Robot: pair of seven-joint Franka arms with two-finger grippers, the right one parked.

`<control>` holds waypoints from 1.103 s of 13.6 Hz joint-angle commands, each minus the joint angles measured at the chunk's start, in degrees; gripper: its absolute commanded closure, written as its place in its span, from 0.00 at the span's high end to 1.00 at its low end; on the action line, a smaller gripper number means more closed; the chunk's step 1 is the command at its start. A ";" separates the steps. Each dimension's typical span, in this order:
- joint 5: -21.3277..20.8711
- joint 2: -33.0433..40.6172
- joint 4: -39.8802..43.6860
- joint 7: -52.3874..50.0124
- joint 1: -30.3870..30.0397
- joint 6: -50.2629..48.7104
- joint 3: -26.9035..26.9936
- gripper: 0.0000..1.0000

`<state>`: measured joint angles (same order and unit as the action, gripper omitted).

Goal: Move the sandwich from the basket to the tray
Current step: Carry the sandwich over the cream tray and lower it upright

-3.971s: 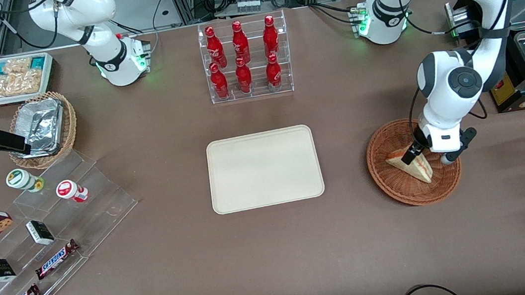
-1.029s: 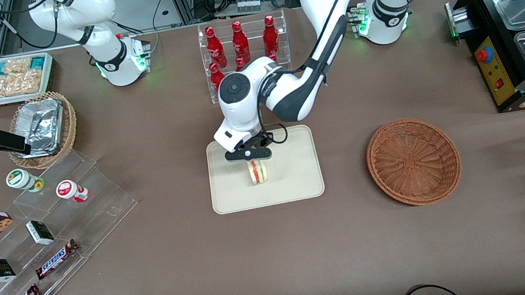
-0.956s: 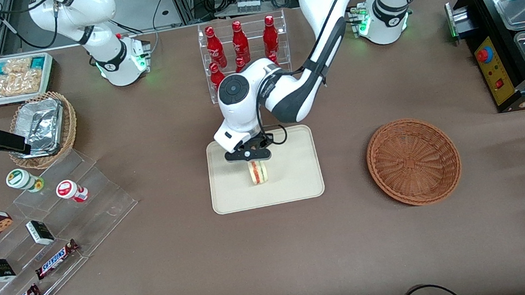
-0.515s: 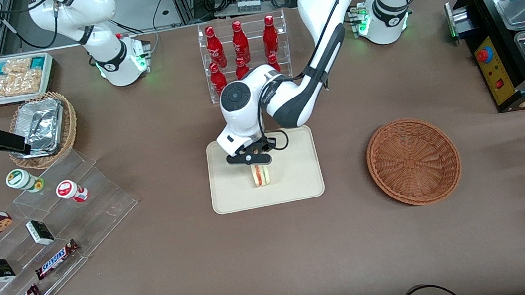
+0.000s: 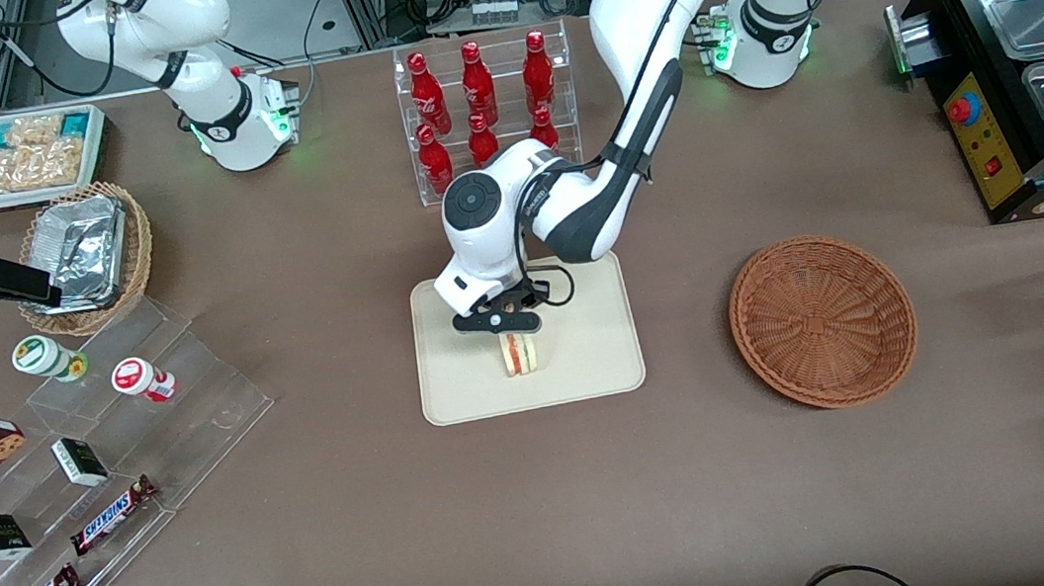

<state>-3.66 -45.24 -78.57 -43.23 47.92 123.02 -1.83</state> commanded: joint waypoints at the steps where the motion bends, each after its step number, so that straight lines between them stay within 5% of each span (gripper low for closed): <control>1: -0.82 -0.29 0.18 -0.19 0.07 0.11 0.24 0.00; 2: -0.73 -0.29 -0.17 -0.36 0.07 0.20 0.24 0.13; 4: -0.29 -0.20 -0.26 -1.23 0.07 0.02 0.24 0.81; 5: -0.29 -0.03 -0.26 -2.02 0.07 -0.06 0.24 0.99; 15: 0.15 10.41 0.18 -5.90 -0.80 -6.02 3.14 1.00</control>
<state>-3.60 -39.47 -77.34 -48.14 47.51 120.51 0.39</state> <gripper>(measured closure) 0.000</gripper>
